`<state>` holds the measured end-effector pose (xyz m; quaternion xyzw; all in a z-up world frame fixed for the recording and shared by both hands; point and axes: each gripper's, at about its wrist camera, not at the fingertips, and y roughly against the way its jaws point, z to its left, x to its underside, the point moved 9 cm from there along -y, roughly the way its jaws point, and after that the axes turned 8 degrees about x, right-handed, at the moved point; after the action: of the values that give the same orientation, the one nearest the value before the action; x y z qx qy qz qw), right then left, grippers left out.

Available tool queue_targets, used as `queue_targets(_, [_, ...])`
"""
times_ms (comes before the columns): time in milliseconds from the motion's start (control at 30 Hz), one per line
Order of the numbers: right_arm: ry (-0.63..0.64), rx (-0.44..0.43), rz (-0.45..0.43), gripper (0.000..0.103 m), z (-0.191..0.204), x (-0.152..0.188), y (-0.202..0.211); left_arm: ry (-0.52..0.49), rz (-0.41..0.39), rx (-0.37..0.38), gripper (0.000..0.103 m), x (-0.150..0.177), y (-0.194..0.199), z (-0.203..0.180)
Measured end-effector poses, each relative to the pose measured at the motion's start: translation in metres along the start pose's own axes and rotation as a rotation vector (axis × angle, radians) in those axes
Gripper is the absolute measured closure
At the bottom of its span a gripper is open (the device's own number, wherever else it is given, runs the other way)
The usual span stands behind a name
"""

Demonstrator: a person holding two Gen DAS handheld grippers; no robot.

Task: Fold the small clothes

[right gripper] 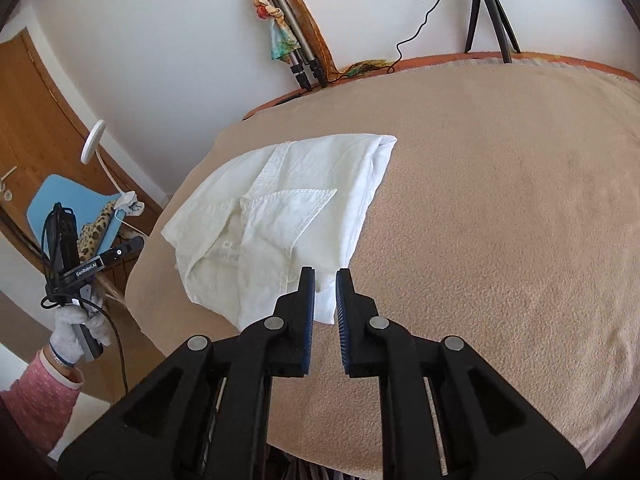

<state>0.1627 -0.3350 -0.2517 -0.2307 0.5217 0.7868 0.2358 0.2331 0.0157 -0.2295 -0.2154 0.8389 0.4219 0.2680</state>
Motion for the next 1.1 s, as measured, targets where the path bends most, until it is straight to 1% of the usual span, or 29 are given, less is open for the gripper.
queue_targets(33, [-0.052,-0.030,0.009,0.082,-0.005,0.000,0.000,0.042,-0.004,0.025,0.071,-0.007,-0.005,0.002])
queue_targets(67, [-0.105,-0.056,0.019,0.070,-0.008,-0.001,-0.002,0.081,0.005,0.062,0.066,-0.012,-0.012,0.002])
queue_targets(100, [-0.154,-0.081,0.027,0.066,-0.011,-0.002,-0.005,0.121,0.026,0.100,0.063,-0.015,-0.021,0.004])
queue_targets(133, [-0.196,-0.104,0.037,0.062,-0.013,-0.002,-0.009,0.162,0.043,0.126,0.063,-0.018,-0.031,0.005])
queue_targets(167, [-0.231,-0.131,0.052,0.062,-0.014,-0.001,-0.014,0.194,0.059,0.142,0.064,-0.020,-0.041,0.007])
queue_targets(200, [-0.257,-0.151,0.068,0.062,-0.013,-0.001,-0.020,0.216,0.078,0.154,0.066,-0.020,-0.050,0.007])
queue_targets(300, [-0.269,-0.149,0.117,0.063,-0.010,0.000,-0.040,0.266,0.130,0.192,0.088,-0.018,-0.073,0.005])
queue_targets(333, [-0.262,-0.143,0.131,0.064,-0.008,0.001,-0.046,0.275,0.139,0.190,0.099,-0.017,-0.078,0.004])
queue_targets(367, [-0.251,-0.150,0.141,0.076,-0.004,0.002,-0.051,0.280,0.148,0.193,0.103,-0.016,-0.081,0.003])
queue_targets(433, [-0.236,-0.167,0.160,0.094,0.003,0.001,-0.056,0.290,0.139,0.201,0.103,-0.015,-0.079,-0.002])
queue_targets(533, [-0.240,-0.204,0.141,0.095,0.006,-0.011,-0.045,0.327,0.121,0.259,0.103,-0.013,-0.064,-0.011])
queue_targets(600, [-0.265,-0.244,0.122,0.095,0.004,-0.019,-0.032,0.318,0.116,0.275,0.103,-0.009,-0.053,-0.017])
queue_targets(667, [-0.275,-0.281,0.106,0.095,0.003,-0.022,-0.020,0.279,0.118,0.241,0.103,-0.002,-0.049,-0.016])
queue_targets(700, [-0.274,-0.286,0.104,0.095,0.003,-0.020,-0.018,0.261,0.127,0.216,0.103,0.003,-0.052,-0.013])
queue_targets(733, [-0.266,-0.284,0.113,0.096,0.004,-0.016,-0.020,0.263,0.139,0.199,0.103,0.008,-0.056,-0.007])
queue_targets(800, [-0.251,-0.246,0.156,0.096,0.003,-0.001,-0.034,0.296,0.151,0.180,0.103,0.018,-0.064,0.006])
queue_targets(867, [-0.253,-0.199,0.202,0.096,-0.003,0.016,-0.051,0.299,0.158,0.166,0.103,0.024,-0.069,0.010])
queue_targets(933, [-0.229,-0.162,0.212,0.096,-0.007,0.023,-0.058,0.251,0.160,0.137,0.103,0.024,-0.069,0.007])
queue_targets(1000, [-0.204,-0.176,0.215,0.096,-0.005,0.024,-0.055,0.176,0.163,0.106,0.103,0.020,-0.064,0.000])
queue_targets(1067, [-0.163,-0.178,0.217,0.092,-0.001,0.019,-0.049,0.108,0.162,0.072,0.099,0.017,-0.056,-0.005])
queue_targets(1100, [-0.137,-0.160,0.216,0.091,-0.001,0.017,-0.045,0.083,0.159,0.055,0.094,0.015,-0.051,-0.006])
